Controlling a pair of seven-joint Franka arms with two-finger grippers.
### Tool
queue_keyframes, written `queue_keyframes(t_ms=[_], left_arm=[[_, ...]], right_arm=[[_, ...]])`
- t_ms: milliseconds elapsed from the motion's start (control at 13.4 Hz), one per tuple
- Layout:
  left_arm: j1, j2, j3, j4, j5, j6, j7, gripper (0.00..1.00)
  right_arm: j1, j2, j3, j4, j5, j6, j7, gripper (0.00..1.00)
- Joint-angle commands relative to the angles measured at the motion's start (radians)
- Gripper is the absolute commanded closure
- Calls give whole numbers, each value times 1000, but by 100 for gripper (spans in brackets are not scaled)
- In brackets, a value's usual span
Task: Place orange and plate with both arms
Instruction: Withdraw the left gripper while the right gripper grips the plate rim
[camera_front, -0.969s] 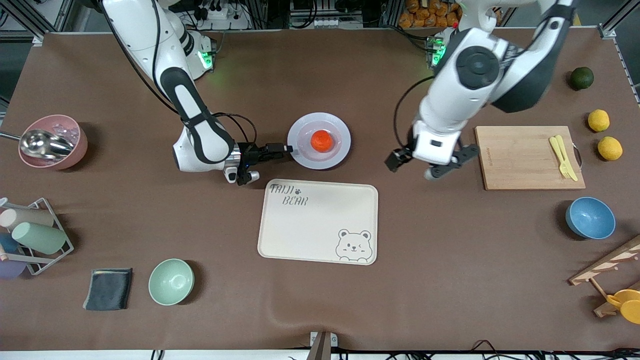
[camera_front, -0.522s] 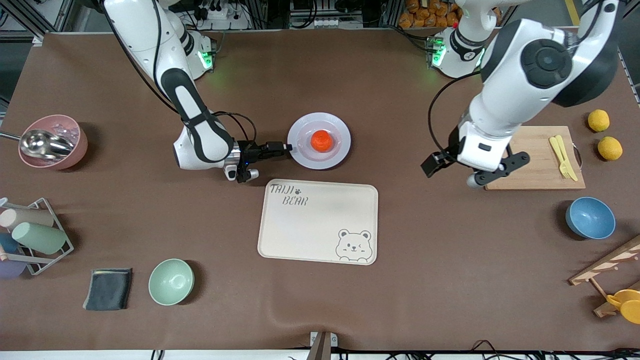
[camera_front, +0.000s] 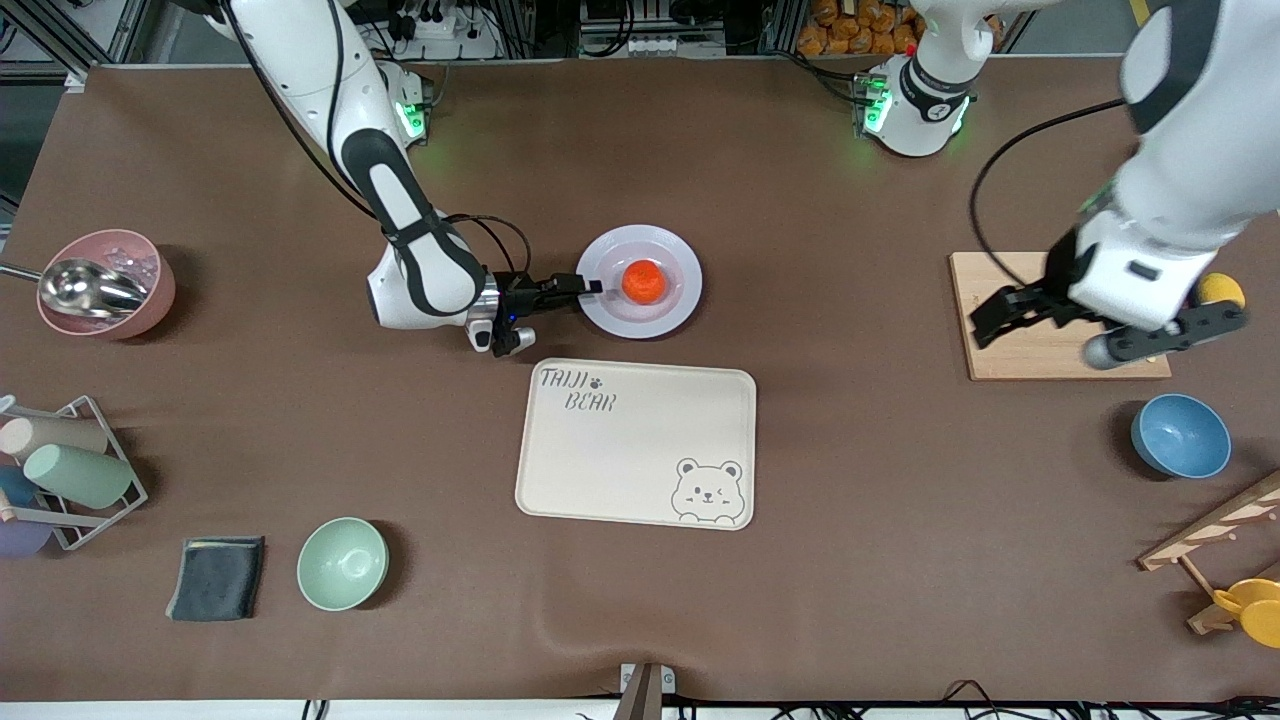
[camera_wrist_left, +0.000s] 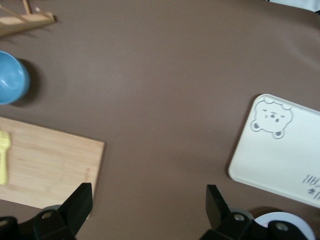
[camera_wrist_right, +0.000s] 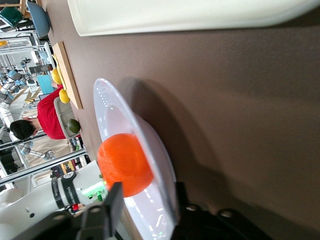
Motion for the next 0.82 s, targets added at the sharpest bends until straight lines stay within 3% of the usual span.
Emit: queue_keyframes(t_ms=[0, 75, 298, 745], left_arm=[[-69, -45, 134, 2, 2, -68, 140, 0], [-78, -55, 168, 6, 1, -87, 176, 0], [-95, -55, 224, 64, -53, -173, 196, 0], [-92, -69, 220, 68, -45, -242, 214, 0]], right_arm=[[21, 5, -8, -8, 50, 16, -46, 91], [21, 3, -8, -8, 51, 30, -46, 100], [21, -10, -7, -8, 70, 37, -31, 100], [17, -67, 9, -6, 108, -45, -14, 100]])
